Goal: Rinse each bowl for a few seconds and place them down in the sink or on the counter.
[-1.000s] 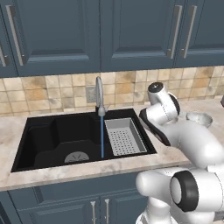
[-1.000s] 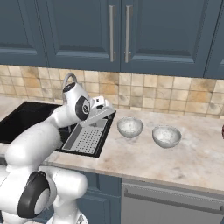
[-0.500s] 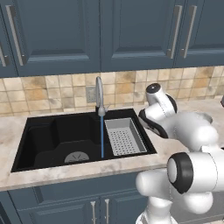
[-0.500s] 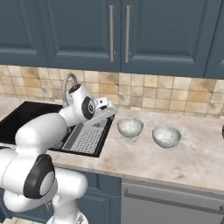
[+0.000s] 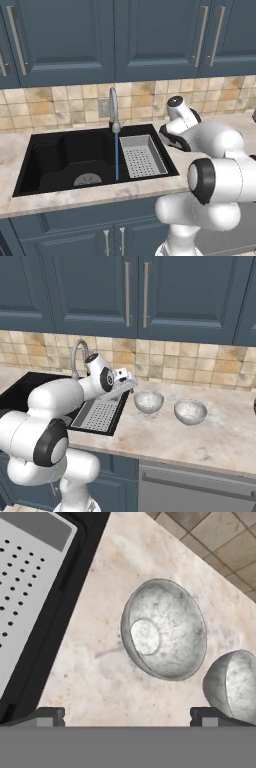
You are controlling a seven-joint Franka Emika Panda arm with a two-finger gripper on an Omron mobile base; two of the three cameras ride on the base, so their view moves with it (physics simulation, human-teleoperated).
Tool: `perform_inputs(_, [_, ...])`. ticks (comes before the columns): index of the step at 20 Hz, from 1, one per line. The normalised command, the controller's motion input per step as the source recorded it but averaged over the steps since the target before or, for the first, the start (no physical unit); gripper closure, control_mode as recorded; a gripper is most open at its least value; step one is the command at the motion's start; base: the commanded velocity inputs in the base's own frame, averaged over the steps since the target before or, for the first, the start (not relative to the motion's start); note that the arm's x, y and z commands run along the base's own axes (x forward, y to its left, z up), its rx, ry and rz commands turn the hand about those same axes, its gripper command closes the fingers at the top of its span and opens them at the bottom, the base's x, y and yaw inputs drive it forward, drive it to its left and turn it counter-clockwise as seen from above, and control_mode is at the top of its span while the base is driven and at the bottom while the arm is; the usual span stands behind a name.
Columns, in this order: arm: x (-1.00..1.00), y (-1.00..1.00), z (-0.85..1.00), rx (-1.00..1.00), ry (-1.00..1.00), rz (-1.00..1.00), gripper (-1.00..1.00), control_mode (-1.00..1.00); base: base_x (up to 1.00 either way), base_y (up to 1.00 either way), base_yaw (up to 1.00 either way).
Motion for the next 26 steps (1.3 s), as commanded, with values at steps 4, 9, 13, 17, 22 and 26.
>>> perform_inputs(4, [0.20, -0.10, -0.16, 0.01, 0.00, 0.00, -1.00, -1.00, 0.00, 0.00, 0.00])
perform_inputs(9, [0.24, -0.08, -0.17, 0.02, 0.01, 0.00, -1.00, -1.00, 0.00, 0.00, 0.00])
perform_inputs(13, [0.25, -0.08, -0.17, 0.03, 0.02, 0.00, -1.00, -1.00, 0.00, 0.00, 0.00])
perform_inputs(17, [0.25, -0.08, -0.16, 0.03, 0.02, 0.00, -1.00, -1.00, 0.00, 0.00, 0.00])
perform_inputs(22, [0.23, -0.08, -0.17, 0.03, 0.03, 0.00, -1.00, -1.00, 0.00, 0.00, 0.00])
perform_inputs(26, [0.23, -0.07, -0.18, 0.03, 0.03, 0.00, -1.00, -1.00, 0.00, 0.00, 0.00])
